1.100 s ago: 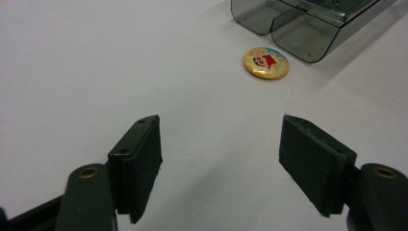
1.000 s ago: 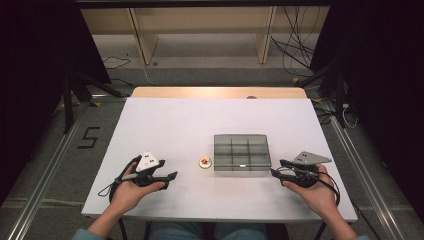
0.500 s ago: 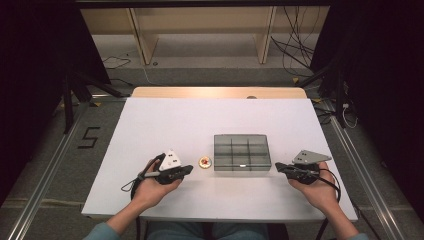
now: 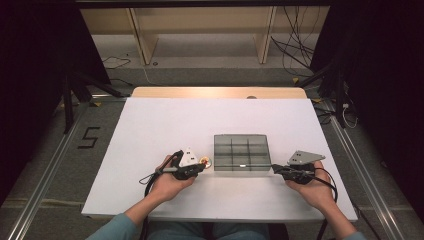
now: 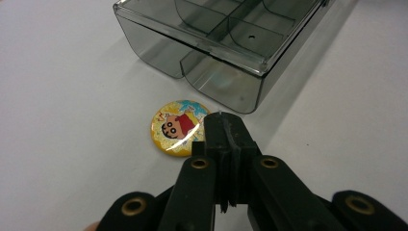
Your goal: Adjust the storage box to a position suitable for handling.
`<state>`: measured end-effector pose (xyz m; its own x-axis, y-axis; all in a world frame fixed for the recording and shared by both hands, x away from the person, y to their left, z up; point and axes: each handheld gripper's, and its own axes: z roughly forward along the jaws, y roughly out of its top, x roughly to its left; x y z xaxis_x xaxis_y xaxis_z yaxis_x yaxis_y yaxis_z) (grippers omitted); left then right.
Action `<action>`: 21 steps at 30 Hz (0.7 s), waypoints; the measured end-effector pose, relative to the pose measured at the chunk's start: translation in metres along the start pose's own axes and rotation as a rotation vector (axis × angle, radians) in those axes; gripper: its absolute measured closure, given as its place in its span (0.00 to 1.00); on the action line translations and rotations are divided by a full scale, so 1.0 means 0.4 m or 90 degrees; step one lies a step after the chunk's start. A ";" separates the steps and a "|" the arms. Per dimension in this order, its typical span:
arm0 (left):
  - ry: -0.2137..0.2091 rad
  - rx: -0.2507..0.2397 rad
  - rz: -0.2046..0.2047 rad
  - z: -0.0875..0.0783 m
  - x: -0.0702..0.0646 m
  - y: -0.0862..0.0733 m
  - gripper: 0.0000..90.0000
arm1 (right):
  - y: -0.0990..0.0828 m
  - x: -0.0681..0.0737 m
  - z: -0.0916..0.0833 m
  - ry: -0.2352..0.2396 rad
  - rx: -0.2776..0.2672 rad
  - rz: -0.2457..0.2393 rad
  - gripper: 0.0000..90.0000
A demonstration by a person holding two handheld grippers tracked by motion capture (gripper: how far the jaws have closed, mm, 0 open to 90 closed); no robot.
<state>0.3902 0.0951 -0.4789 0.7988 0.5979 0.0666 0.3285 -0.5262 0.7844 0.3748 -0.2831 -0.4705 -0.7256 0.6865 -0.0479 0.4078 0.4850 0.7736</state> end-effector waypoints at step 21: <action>-0.015 -0.032 0.030 0.026 -0.023 0.027 1.00 | 0.001 0.003 -0.002 0.010 -0.007 -0.011 1.00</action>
<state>0.3918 0.0777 -0.4774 0.8247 0.5584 0.0897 0.2650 -0.5216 0.8110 0.3737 -0.2823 -0.4698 -0.7413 0.6691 -0.0518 0.3892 0.4914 0.7791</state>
